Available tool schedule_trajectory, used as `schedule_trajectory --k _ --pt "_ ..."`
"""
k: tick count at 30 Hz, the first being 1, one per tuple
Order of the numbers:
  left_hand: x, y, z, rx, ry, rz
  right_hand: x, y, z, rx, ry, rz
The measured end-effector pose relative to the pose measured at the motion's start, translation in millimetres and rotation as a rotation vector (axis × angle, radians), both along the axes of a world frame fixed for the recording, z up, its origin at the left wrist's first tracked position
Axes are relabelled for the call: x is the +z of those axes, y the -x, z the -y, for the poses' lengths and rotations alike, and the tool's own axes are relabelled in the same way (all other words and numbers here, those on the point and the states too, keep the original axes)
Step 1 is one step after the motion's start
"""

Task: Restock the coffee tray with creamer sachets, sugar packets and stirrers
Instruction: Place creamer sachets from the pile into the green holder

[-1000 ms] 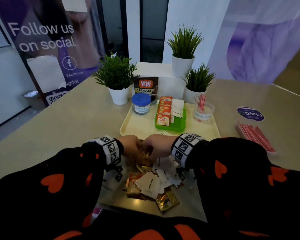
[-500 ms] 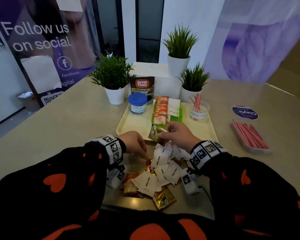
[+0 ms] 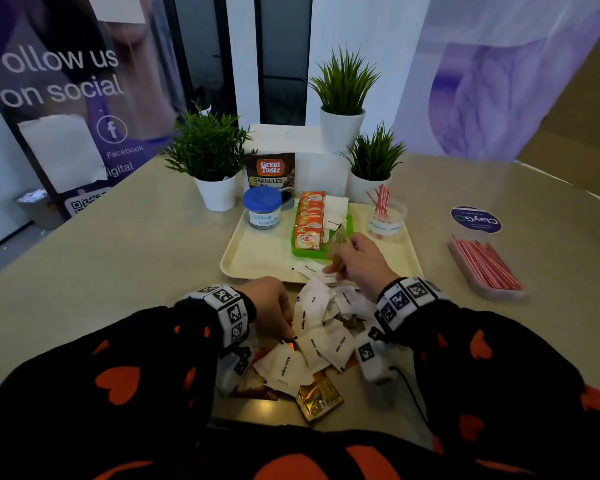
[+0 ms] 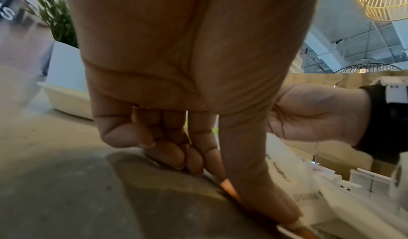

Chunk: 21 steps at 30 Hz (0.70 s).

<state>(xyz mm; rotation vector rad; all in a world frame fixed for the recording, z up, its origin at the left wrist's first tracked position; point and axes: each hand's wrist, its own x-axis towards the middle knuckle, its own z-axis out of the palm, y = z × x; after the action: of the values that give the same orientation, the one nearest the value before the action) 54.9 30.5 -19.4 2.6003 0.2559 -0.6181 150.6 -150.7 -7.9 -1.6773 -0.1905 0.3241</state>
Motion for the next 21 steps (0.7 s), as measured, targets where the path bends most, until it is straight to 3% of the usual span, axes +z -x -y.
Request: schedule_trajectory --k 7,10,16,21 --pt "1 -3 -10 0.002 0.112 -0.022 21 -39 -14 -0.078 0.189 0.074" --pt "4 -7 -14 0.008 0.149 -0.063 24 -46 -22 -0.053 0.177 0.029" --pt "7 -18 -17 -0.078 0.091 -0.097 10 -60 -39 -0.023 0.319 0.084" --pt "7 -24 -29 -0.091 0.159 -0.171 -4 -70 -44 -0.086 0.428 0.161"
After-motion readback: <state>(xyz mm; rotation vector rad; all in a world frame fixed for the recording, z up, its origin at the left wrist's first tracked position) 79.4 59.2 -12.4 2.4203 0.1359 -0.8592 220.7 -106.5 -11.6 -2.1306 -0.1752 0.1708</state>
